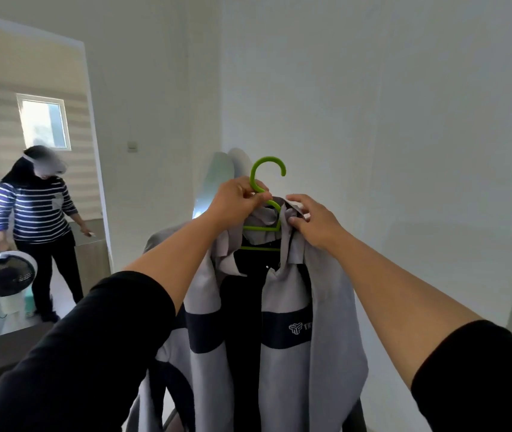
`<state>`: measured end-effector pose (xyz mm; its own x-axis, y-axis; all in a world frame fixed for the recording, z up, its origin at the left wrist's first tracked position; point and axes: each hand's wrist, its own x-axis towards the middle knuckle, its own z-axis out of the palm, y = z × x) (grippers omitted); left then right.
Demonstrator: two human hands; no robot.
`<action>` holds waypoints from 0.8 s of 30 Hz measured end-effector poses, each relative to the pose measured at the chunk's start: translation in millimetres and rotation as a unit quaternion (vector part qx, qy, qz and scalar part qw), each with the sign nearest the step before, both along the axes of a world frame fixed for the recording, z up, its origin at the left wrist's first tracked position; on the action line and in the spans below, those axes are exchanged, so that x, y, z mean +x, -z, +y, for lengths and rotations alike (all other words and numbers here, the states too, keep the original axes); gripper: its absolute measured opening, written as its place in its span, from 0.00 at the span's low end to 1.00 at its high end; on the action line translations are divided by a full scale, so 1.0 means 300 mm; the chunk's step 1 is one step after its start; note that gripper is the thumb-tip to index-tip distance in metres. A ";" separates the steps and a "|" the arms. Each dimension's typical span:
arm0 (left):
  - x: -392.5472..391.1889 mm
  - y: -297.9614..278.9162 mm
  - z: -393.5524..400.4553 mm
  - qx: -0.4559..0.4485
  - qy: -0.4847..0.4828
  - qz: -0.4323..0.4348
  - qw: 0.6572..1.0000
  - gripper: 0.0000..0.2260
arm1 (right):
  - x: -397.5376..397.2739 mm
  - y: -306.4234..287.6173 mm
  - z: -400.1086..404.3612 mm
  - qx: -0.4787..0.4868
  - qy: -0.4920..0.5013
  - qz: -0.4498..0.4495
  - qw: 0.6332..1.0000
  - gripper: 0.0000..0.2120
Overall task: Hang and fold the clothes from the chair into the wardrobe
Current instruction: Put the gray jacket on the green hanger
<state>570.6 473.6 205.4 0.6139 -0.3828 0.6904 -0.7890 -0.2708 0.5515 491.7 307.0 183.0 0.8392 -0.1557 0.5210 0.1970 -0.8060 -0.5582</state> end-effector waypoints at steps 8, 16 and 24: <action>0.043 0.035 0.060 0.085 -0.095 0.013 0.992 0.25 | 0.009 -0.016 0.027 0.001 0.092 -0.010 0.996 0.13; 0.064 0.121 0.072 0.173 -0.330 0.049 0.927 0.16 | 0.017 -0.033 0.033 -0.022 0.157 -0.033 0.987 0.12; -0.049 0.160 -0.070 0.205 -0.162 0.049 0.964 0.13 | 0.030 -0.012 0.043 -0.031 0.194 -0.011 0.980 0.12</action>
